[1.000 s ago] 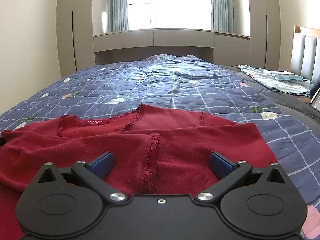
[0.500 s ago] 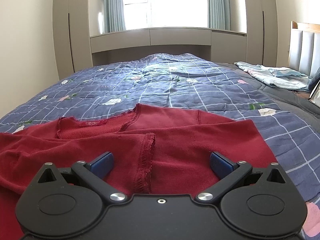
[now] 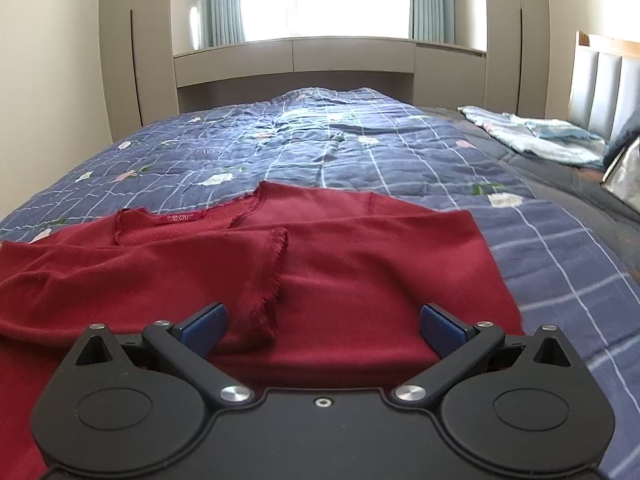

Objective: Fold small clothes

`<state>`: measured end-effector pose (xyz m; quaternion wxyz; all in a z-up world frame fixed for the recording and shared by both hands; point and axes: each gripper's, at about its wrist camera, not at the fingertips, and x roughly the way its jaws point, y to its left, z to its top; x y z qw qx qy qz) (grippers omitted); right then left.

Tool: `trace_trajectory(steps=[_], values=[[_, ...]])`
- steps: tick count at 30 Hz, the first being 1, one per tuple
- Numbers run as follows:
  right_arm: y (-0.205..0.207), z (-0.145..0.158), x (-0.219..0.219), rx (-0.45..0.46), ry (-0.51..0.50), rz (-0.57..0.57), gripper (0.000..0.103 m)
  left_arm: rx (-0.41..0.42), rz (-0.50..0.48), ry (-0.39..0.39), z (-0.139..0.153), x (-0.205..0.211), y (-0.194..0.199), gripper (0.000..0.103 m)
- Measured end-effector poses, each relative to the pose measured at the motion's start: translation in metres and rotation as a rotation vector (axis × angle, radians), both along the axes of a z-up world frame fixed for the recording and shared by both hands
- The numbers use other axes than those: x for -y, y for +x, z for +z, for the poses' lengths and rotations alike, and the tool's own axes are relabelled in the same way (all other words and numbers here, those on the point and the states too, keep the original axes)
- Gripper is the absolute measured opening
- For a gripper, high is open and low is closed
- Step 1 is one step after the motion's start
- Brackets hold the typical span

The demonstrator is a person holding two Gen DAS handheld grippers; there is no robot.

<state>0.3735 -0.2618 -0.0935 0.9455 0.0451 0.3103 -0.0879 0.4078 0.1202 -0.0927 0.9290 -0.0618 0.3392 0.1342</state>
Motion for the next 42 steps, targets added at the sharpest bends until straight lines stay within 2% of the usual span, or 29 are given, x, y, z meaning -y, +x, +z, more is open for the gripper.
trace_trajectory(steps=[5,7,11,13,17,22,27,34,38,40,42], values=[[-0.036,0.002,0.003,-0.036,-0.002,0.033,0.103,0.02,-0.001,0.009,0.005,0.006,-0.038,0.103],[-0.048,0.0,0.004,-0.06,-0.009,0.028,0.103,-0.011,-0.006,0.025,0.005,0.008,-0.056,0.103],[-0.083,0.005,0.019,-0.043,0.08,-0.004,0.103,-0.035,-0.014,0.067,0.013,0.018,-0.097,0.103],[-0.101,0.004,0.021,-0.044,0.095,-0.002,0.103,-0.034,-0.022,0.075,0.022,0.024,-0.121,0.103],[-0.14,0.005,0.009,-0.043,0.025,0.037,0.103,-0.007,-0.038,0.073,0.044,0.038,-0.159,0.103],[-0.184,0.002,-0.016,-0.031,-0.078,0.05,0.103,0.048,-0.059,0.078,0.07,0.06,-0.188,0.103],[-0.225,-0.004,-0.016,0.008,-0.017,0.009,0.103,0.098,-0.093,0.063,0.086,0.08,-0.21,0.103],[-0.264,0.009,-0.013,-0.008,-0.01,0.055,0.103,0.1,-0.135,0.078,0.091,0.094,-0.225,0.103],[-0.29,0.022,-0.021,0.033,-0.076,0.115,0.103,0.093,-0.165,0.088,0.088,0.098,-0.233,0.103],[-0.303,0.027,-0.029,0.061,-0.133,0.175,0.103,0.101,-0.221,0.076,0.084,0.099,-0.24,0.103],[-0.315,0.031,-0.039,0.084,-0.195,0.254,0.102,0.112,-0.323,0.045,0.079,0.1,-0.252,0.103]])
